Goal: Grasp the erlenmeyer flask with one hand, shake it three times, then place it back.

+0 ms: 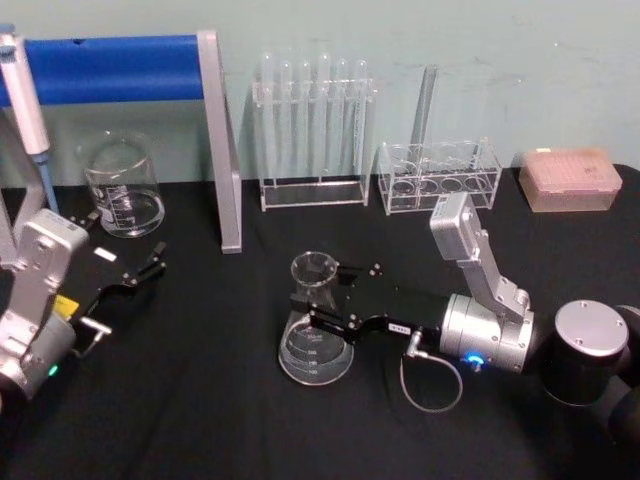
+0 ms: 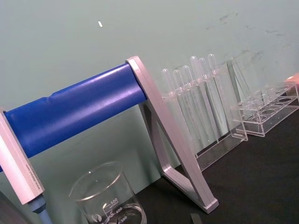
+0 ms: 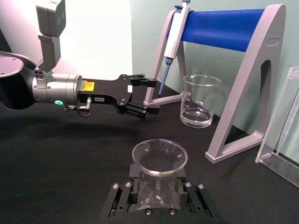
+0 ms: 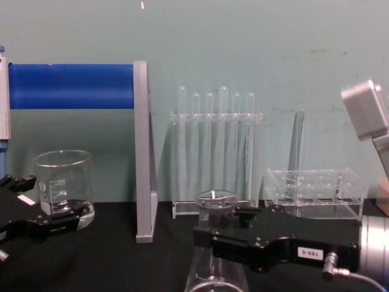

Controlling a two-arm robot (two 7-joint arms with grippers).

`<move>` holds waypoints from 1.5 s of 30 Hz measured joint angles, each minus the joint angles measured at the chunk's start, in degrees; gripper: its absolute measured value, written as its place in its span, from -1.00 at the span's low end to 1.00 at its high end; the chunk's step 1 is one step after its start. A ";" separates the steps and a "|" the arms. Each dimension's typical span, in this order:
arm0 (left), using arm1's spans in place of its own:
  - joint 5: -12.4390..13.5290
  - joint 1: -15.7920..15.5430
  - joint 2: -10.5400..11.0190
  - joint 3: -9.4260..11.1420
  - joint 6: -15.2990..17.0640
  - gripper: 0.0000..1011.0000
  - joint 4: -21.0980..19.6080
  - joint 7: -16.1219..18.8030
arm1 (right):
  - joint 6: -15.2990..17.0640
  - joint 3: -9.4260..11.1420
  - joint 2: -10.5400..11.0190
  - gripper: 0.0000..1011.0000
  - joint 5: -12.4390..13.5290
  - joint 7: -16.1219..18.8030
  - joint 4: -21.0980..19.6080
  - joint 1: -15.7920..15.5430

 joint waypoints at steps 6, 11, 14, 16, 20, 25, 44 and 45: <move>0.00 0.00 0.00 0.00 0.00 0.98 0.00 0.00 | 0.17 0.04 0.02 -0.11 0.00 -0.04 0.10 -0.07; 0.00 0.00 0.00 0.00 0.00 0.98 0.00 0.00 | 0.36 0.07 0.03 -0.11 0.03 -0.26 0.08 -0.13; 0.00 0.00 0.00 0.00 0.00 0.98 0.00 0.00 | 0.57 0.08 0.04 -0.11 0.00 -0.35 0.04 -0.15; 0.00 0.00 0.00 0.00 0.00 0.98 0.00 0.00 | 0.63 0.08 0.04 -0.11 -0.02 -0.37 0.04 -0.15; 0.00 0.00 0.00 0.00 0.00 0.98 0.00 0.00 | 0.84 0.07 0.03 -0.11 -0.07 -0.41 0.05 -0.11; 0.00 0.00 0.00 0.00 0.00 0.98 0.00 0.00 | 0.65 0.02 -0.18 -0.11 -0.12 -0.07 0.49 0.17; 0.00 0.00 0.00 0.00 0.00 0.98 0.00 0.00 | 0.76 -0.01 -0.12 -0.11 -0.20 -0.16 0.42 0.14; 0.00 0.00 0.00 0.00 0.00 0.98 0.00 0.00 | 0.77 -0.01 -0.11 -0.11 -0.21 -0.17 0.41 0.14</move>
